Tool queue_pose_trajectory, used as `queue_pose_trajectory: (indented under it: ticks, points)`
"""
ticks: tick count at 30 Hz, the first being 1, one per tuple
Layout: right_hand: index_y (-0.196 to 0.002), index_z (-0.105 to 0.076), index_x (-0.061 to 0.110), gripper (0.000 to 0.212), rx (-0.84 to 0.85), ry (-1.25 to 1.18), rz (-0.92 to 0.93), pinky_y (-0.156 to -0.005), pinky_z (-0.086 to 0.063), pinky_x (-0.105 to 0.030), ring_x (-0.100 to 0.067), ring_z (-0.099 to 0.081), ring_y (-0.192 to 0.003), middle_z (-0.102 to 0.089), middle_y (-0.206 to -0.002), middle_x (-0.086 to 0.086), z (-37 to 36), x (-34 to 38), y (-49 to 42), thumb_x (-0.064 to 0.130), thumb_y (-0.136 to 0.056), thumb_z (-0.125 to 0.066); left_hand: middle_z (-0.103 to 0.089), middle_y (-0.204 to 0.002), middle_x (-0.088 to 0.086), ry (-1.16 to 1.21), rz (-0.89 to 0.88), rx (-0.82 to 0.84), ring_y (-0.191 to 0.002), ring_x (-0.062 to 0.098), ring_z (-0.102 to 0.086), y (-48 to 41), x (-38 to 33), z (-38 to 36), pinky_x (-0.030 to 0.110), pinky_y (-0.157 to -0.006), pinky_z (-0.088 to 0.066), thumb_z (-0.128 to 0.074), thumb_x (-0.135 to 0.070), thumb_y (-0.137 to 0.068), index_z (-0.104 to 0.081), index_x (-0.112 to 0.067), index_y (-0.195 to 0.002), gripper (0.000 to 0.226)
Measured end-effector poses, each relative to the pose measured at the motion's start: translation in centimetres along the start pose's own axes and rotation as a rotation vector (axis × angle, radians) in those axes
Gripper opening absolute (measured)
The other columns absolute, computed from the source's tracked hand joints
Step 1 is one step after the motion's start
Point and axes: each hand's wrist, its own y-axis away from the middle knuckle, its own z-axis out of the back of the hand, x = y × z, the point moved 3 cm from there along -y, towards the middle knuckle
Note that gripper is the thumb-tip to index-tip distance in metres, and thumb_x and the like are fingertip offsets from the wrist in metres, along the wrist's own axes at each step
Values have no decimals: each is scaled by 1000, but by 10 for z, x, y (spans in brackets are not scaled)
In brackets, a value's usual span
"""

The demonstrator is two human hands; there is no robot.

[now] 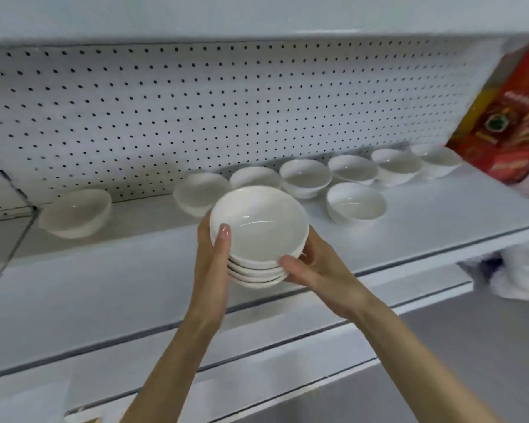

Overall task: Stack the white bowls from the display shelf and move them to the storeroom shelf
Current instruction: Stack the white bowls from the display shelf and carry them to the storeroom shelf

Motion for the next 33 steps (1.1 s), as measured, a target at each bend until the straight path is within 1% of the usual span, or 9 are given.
queue_pose_trajectory:
  ticks: [5,10,13,17,20,24,28,31,33]
  points:
    - [-137,-41,33,86,-239,2,-4,-93,-53,-46,-19,-57,-119,-59,-128,1,145,8,111,52,-62,-77,-59,-132,-7,97,42,307,-122,12,-57,43,20,-168,45,-107,-43,-61,-58,-71,-46,-32,-133,69]
    - [-127,-46,39,66,-494,71,-20,-93,-52,-53,-18,-58,-119,-61,-127,5,274,17,241,49,-69,-73,-58,-135,0,188,59,569,-125,17,-55,113,35,-334,47,-109,-41,-63,-51,-74,-45,-25,-136,70]
    - [-126,-46,38,55,-637,59,-41,-92,-53,-49,-14,-59,-116,-64,-123,8,334,25,312,42,-78,-74,-58,-135,2,229,96,711,-126,19,-54,154,43,-420,51,-110,-38,-66,-52,-74,-46,-23,-136,72]
    - [-131,-45,31,65,-820,80,-72,-86,-57,-41,-9,-63,-107,-67,-114,9,400,27,386,40,-71,-66,-58,-135,1,248,140,889,-127,20,-53,196,54,-516,52,-110,-39,-74,-68,-64,-45,-27,-138,89]
    - [-130,-47,31,63,-941,77,-78,-83,-58,-41,-10,-64,-105,-68,-112,9,448,22,425,44,-72,-68,-59,-134,4,232,130,1002,-127,24,-53,216,67,-582,55,-109,-38,-73,-67,-67,-47,-24,-136,85]
    - [-130,-49,26,63,-1084,49,-90,-80,-59,-43,-14,-65,-106,-67,-116,3,517,6,459,47,-76,-72,-57,-136,4,251,165,1126,-127,21,-54,232,91,-669,49,-110,-40,-79,-63,-63,-41,-19,-141,97]
    - [-126,-51,29,63,-1149,55,-85,-74,-58,-34,-11,-65,-103,-68,-113,5,605,-2,480,50,-68,-65,-60,-132,-4,300,172,1225,-125,16,-55,234,119,-770,45,-109,-40,-81,-44,-66,-46,-29,-135,79]
    - [-127,-51,27,66,-1211,58,-67,-82,-58,-43,-14,-65,-105,-69,-113,4,685,-2,489,51,-67,-64,-59,-133,-3,329,136,1290,-127,18,-53,227,138,-860,49,-111,-38,-77,-38,-70,-48,-31,-132,69]
    - [-130,-50,25,62,-1254,38,-48,-83,-58,-46,-14,-65,-106,-68,-115,4,736,-1,497,51,-76,-68,-60,-131,-5,341,139,1327,-126,17,-54,223,146,-922,49,-111,-38,-76,-38,-70,-49,-33,-129,65]
